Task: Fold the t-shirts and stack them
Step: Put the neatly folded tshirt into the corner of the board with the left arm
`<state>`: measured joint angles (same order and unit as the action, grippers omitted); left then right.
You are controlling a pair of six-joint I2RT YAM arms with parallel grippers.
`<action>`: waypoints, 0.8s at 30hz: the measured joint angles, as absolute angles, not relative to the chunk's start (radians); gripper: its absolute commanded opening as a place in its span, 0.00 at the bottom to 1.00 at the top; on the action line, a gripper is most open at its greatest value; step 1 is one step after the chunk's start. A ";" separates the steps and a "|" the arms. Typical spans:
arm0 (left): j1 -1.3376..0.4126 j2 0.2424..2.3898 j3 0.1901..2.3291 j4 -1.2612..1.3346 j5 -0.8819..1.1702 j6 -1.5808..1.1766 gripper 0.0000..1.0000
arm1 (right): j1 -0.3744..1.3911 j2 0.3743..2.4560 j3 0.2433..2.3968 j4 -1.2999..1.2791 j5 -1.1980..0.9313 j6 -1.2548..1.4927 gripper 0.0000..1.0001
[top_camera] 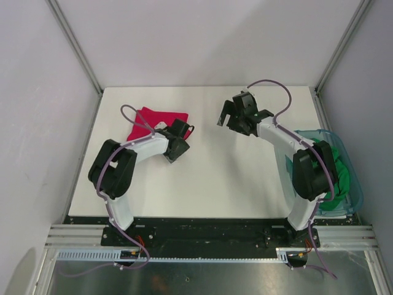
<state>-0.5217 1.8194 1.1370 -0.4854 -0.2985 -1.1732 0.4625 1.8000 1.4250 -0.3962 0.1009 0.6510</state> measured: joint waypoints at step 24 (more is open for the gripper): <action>-0.498 2.043 1.438 -0.648 -0.514 -1.289 0.59 | 0.412 1.706 1.353 -0.398 0.034 0.632 0.97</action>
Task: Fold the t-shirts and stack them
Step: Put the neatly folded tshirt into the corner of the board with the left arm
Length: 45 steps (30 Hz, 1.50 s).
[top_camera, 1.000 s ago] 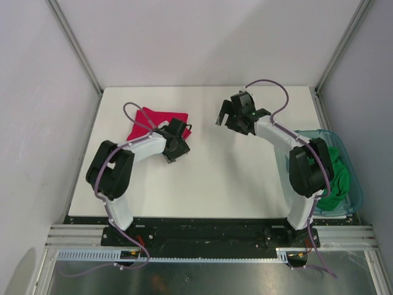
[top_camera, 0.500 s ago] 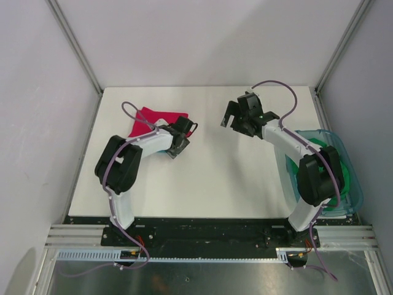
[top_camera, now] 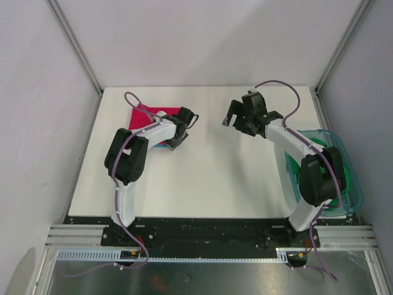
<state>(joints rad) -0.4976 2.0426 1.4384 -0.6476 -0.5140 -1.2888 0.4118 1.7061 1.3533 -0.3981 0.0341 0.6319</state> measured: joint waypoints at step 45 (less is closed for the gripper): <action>-0.199 2.365 1.970 -0.717 -0.384 -0.828 0.67 | 0.379 1.731 1.341 -0.369 -0.038 0.629 0.97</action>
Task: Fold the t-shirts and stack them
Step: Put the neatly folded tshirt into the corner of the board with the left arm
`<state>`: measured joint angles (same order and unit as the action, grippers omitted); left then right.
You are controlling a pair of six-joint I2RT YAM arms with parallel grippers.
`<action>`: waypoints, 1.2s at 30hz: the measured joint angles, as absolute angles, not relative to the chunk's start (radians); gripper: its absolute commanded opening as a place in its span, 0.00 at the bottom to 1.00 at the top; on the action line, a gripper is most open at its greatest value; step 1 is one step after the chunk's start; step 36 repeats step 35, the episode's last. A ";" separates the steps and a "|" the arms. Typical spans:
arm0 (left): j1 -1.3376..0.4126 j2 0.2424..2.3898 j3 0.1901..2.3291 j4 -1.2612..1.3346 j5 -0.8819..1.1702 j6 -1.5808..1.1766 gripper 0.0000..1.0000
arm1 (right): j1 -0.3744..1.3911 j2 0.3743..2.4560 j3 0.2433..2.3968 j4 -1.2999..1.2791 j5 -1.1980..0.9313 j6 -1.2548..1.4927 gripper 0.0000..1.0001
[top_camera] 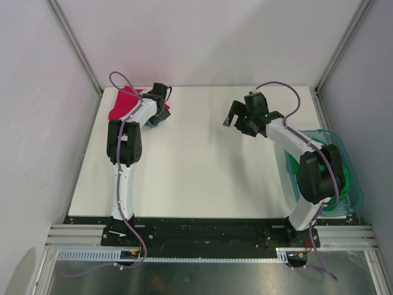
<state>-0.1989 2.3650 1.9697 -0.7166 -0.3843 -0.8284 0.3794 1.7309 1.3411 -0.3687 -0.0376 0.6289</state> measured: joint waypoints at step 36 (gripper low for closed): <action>-0.571 1.450 1.179 -0.547 -0.038 -0.420 1.00 | 0.399 1.206 1.056 -0.511 0.128 0.636 0.99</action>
